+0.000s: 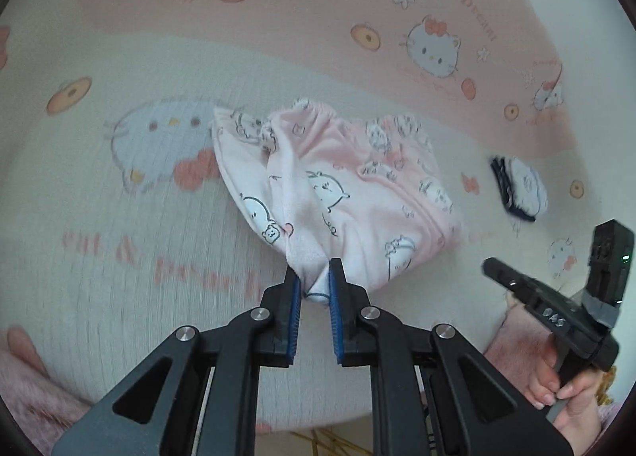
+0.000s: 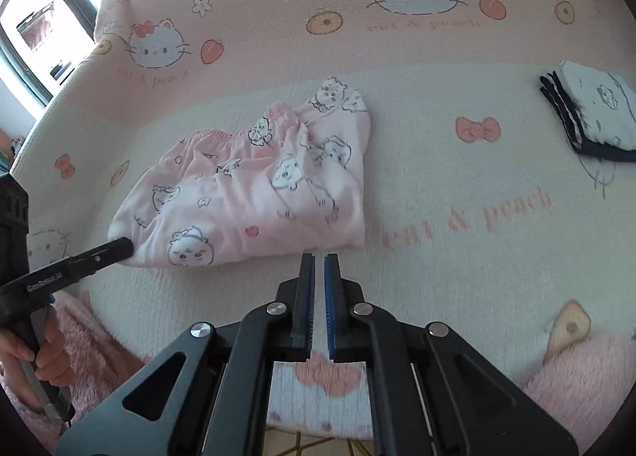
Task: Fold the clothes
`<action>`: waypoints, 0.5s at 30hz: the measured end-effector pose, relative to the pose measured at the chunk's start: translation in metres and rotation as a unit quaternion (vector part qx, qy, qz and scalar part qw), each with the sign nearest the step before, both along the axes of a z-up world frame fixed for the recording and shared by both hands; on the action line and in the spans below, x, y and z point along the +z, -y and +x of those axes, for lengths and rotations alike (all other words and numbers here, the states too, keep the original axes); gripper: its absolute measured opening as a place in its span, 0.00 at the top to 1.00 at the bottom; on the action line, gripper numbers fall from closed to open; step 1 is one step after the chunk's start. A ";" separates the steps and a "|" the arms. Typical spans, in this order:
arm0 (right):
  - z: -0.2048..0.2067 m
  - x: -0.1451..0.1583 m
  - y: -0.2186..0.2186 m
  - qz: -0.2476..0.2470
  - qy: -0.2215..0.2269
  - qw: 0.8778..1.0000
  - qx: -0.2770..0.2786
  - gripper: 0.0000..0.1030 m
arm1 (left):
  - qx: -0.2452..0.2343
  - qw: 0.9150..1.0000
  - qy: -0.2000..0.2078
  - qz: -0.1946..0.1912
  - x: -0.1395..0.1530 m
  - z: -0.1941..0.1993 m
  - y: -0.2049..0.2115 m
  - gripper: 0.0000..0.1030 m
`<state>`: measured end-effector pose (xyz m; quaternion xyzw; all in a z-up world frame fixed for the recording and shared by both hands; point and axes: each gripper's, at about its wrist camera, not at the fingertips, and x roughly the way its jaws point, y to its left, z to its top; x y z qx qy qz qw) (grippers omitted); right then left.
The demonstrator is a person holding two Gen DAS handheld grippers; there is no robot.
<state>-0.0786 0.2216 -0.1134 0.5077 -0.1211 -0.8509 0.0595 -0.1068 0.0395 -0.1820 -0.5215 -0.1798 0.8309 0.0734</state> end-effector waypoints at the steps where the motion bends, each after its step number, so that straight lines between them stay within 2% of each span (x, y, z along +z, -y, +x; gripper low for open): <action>1: 0.005 -0.001 -0.001 0.002 0.003 1.000 -0.004 0.97 | 0.003 1.000 0.004 0.000 -0.004 0.003 -0.002 0.87; 2: 0.006 -0.005 -0.003 0.005 0.012 1.000 -0.014 0.90 | 0.008 1.000 0.009 0.004 -0.010 0.008 0.000 0.87; 3: 0.007 -0.010 -0.007 0.004 0.023 0.999 -0.026 0.73 | 0.016 1.000 0.017 0.013 -0.016 0.014 0.005 0.87; 4: 0.005 -0.015 -0.013 -0.006 0.030 0.999 -0.038 0.65 | 0.022 0.999 0.023 0.022 -0.022 0.018 0.011 0.87; 7: -0.007 -0.023 -0.028 -0.058 0.033 0.996 -0.066 0.54 | 0.031 0.998 0.037 0.036 -0.034 0.029 0.028 0.87; 10: -0.024 -0.029 -0.036 -0.092 0.030 0.992 -0.080 0.38 | 0.030 0.998 0.046 0.038 -0.038 0.028 0.030 0.87; 13: -0.043 -0.047 -0.026 -0.122 0.063 0.989 -0.049 0.37 | 0.025 0.998 0.054 0.030 -0.040 0.022 0.027 0.87; 14: -0.049 -0.053 -0.022 -0.133 0.077 0.988 -0.035 0.47 | 0.025 0.998 0.056 0.031 -0.041 0.022 0.027 0.87; 15: -0.055 -0.059 -0.018 -0.144 0.090 0.985 -0.021 0.66 | 0.027 0.997 0.057 0.033 -0.042 0.021 0.028 0.87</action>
